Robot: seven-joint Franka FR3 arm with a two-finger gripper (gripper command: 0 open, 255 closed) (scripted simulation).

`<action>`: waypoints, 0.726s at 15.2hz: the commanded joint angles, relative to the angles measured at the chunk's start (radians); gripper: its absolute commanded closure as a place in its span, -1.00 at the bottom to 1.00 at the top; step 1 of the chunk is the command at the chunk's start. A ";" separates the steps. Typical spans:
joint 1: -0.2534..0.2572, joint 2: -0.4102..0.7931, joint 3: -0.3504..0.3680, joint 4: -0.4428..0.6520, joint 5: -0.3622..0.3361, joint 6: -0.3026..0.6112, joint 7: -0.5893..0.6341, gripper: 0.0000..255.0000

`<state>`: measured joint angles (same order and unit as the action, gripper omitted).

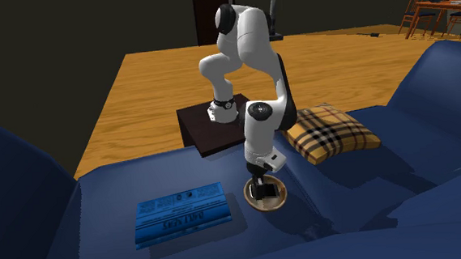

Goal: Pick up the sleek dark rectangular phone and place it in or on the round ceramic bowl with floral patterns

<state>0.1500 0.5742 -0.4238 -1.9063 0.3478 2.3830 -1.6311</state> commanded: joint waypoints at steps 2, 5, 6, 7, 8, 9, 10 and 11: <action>0.017 -0.057 -0.025 0.004 -0.033 -0.057 0.021 -1.00; 0.022 -0.074 -0.032 0.007 -0.044 -0.076 0.027 -1.00; 0.022 -0.074 -0.033 0.007 -0.044 -0.076 0.027 -1.00; 0.022 -0.074 -0.032 0.007 -0.044 -0.076 0.027 -1.00; 0.022 -0.074 -0.032 0.007 -0.044 -0.076 0.027 -1.00; 0.022 -0.074 -0.032 0.007 -0.044 -0.076 0.027 -1.00; 0.022 -0.074 -0.032 0.007 -0.044 -0.076 0.027 -1.00; 0.022 -0.074 -0.032 0.007 -0.044 -0.076 0.027 -1.00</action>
